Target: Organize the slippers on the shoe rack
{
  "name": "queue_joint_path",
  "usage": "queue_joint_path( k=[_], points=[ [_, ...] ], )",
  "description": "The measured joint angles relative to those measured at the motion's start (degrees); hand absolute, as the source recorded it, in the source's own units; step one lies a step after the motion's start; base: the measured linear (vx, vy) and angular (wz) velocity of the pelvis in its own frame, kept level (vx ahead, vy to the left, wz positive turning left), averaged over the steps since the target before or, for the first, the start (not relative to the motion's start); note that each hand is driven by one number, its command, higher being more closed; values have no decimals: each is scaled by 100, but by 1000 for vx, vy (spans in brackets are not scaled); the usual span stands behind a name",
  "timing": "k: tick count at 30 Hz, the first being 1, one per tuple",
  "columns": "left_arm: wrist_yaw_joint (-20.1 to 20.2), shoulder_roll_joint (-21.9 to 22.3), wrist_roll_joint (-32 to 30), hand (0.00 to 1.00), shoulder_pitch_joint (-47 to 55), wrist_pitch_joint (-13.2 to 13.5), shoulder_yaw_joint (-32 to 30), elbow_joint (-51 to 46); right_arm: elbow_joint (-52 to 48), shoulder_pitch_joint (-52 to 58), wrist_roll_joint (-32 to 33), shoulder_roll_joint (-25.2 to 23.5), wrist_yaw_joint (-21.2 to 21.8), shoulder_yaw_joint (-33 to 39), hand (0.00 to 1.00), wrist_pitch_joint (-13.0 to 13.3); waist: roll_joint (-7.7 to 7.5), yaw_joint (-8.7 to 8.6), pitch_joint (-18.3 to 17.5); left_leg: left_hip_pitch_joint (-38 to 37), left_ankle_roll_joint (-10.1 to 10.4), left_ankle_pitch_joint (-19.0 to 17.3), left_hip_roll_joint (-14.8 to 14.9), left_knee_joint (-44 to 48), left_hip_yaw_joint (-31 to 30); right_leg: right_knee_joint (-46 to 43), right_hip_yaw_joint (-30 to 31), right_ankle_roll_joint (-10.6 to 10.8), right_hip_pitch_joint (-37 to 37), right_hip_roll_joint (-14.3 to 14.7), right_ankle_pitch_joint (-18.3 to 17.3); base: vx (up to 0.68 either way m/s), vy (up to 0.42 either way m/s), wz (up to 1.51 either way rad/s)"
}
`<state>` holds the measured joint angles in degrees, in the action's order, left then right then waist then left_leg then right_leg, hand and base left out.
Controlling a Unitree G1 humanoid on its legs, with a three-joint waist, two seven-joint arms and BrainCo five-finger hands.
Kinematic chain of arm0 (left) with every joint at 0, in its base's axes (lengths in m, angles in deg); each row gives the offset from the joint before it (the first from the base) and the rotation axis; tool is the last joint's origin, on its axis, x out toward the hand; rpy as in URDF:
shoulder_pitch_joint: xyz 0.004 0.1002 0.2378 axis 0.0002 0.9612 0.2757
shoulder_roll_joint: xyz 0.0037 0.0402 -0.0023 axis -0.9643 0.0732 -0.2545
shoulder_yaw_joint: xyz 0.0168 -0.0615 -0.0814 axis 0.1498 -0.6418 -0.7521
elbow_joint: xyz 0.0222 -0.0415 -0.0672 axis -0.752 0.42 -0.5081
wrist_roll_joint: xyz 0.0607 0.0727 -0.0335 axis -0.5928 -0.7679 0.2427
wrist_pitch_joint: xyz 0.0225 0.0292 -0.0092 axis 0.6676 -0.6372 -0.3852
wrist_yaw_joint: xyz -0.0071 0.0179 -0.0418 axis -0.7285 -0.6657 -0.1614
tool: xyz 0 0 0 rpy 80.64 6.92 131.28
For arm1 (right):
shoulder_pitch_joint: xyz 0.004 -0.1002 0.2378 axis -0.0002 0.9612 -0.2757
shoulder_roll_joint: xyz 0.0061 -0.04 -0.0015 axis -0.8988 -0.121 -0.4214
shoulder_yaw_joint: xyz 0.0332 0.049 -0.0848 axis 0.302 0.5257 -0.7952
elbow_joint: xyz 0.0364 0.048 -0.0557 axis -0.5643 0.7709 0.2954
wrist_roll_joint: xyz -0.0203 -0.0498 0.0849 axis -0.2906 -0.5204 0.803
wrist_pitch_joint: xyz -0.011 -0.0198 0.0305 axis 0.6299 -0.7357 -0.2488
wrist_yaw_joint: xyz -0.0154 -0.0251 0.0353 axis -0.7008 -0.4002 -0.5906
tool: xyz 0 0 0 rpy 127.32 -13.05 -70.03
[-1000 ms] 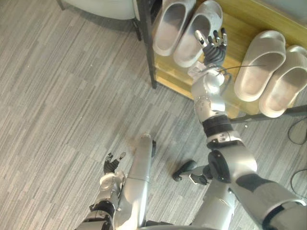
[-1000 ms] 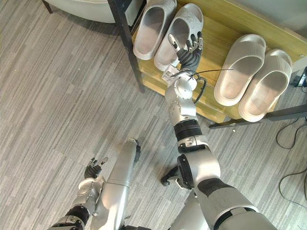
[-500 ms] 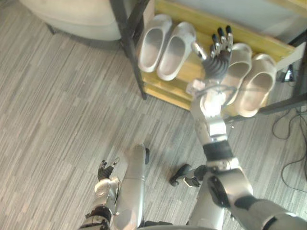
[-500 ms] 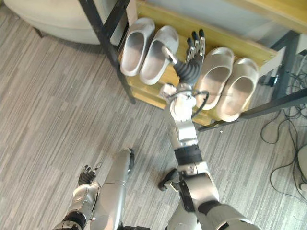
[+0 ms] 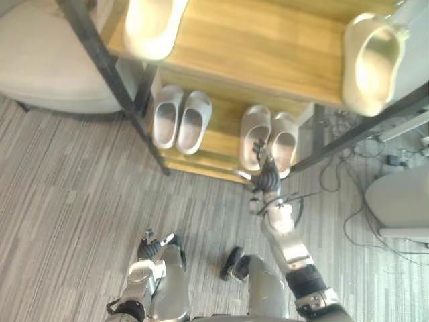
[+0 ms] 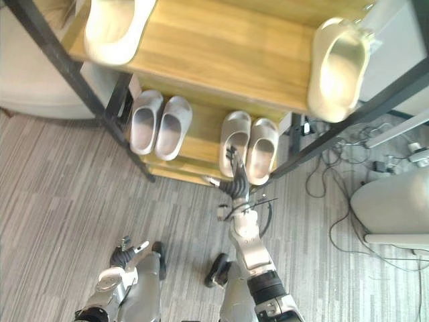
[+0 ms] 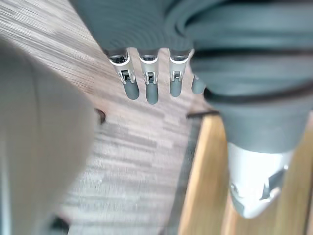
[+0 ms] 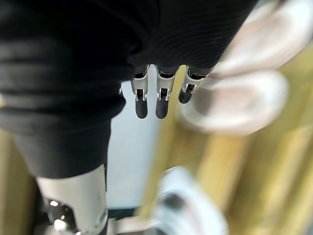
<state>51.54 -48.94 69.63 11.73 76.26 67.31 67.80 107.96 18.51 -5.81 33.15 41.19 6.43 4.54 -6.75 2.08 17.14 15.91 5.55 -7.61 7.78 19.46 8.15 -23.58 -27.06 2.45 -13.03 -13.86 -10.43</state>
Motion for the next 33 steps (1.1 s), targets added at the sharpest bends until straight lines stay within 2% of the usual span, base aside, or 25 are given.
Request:
queue_joint_path(
  k=[3,7,10,14,17,22,25,30,33],
  points=[
    [33,118,-2,0,256,-20,251,-182,773,406,-403,50,128,197,0,-181,125,-72,-259,-420,-6,200,-79,-574,82,564,-3,75,348,107,243,103,20,-6],
    [108,178,-129,0,489,-19,459,-543,1963,748,-810,91,268,603,0,-346,398,-114,-579,-897,18,506,-141,-1324,81,1258,-94,144,810,282,543,82,-19,4],
    [106,176,-292,0,560,-22,510,-650,2656,843,-833,84,282,812,0,-410,518,-137,-688,-1217,55,676,-150,-1705,75,1676,-137,146,1128,408,723,32,-21,0],
    [99,174,-502,0,668,-32,667,-1122,2997,1020,-827,76,316,930,0,-422,567,-144,-803,-1409,62,805,-153,-1948,44,2004,-196,143,1365,510,872,-11,-11,5],
    [92,159,-771,0,816,-40,973,-1860,3221,1026,-811,79,320,1047,0,-417,595,-156,-857,-1437,39,858,-168,-2003,14,2140,-210,133,1438,545,971,-44,4,6],
    [94,136,-1237,0,1102,1,1312,-3788,3399,1086,-812,59,318,1152,0,-419,687,-150,-995,-1640,-19,987,-236,-2253,-94,2419,-272,143,1687,597,1096,-39,9,8],
    [88,137,-1417,0,1091,51,1521,-4552,3399,1206,-812,62,319,1219,0,-417,776,-148,-1171,-1709,-42,1003,-245,-2348,-103,2543,-281,183,1726,631,1133,-22,3,1],
    [39,131,-1780,0,560,126,1897,-5225,3436,1253,-812,58,337,1189,0,-418,777,-157,-1244,-1887,-36,1035,-253,-2457,-107,2704,-278,149,1913,698,1201,-1,-1,-1],
    [-165,117,-2129,0,-3,192,1959,-5449,3436,1256,-814,85,349,1124,0,-417,752,-176,-1368,-1906,-27,1042,-242,-2512,-92,2764,-253,134,1916,736,1214,26,-5,-5]
  ],
)
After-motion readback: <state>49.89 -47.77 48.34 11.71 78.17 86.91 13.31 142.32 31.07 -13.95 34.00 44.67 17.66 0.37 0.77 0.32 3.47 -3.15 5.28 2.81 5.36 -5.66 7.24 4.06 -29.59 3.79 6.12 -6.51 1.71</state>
